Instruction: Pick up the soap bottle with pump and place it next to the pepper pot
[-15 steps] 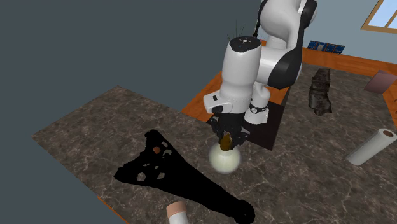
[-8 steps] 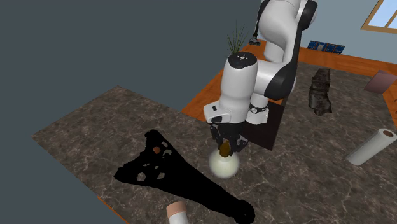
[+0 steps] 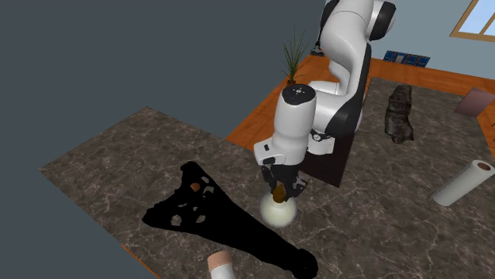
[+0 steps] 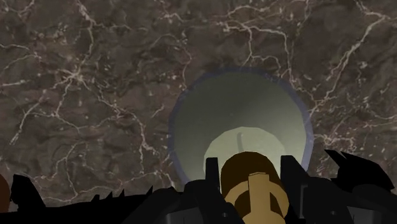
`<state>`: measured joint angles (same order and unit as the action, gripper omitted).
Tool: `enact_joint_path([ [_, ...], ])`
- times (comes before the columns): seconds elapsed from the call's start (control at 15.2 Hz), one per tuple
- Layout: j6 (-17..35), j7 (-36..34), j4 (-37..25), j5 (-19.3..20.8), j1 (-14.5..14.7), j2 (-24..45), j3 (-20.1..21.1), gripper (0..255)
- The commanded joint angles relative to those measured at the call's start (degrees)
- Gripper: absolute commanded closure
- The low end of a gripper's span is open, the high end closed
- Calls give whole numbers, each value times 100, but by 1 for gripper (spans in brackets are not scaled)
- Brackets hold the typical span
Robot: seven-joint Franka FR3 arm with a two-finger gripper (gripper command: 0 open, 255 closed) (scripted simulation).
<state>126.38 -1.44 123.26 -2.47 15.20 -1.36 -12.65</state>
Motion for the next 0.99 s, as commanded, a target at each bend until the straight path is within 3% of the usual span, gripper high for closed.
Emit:
enact_joint_path([
  [0.0,147,29,79,-24,-4,63,-6,255],
  [0.66,330,57,177,-56,-5,151,-7,255],
  [0.73,330,56,177,-56,-5,150,-7,0],
  [0.92,329,56,177,-56,-5,150,-7,0],
])
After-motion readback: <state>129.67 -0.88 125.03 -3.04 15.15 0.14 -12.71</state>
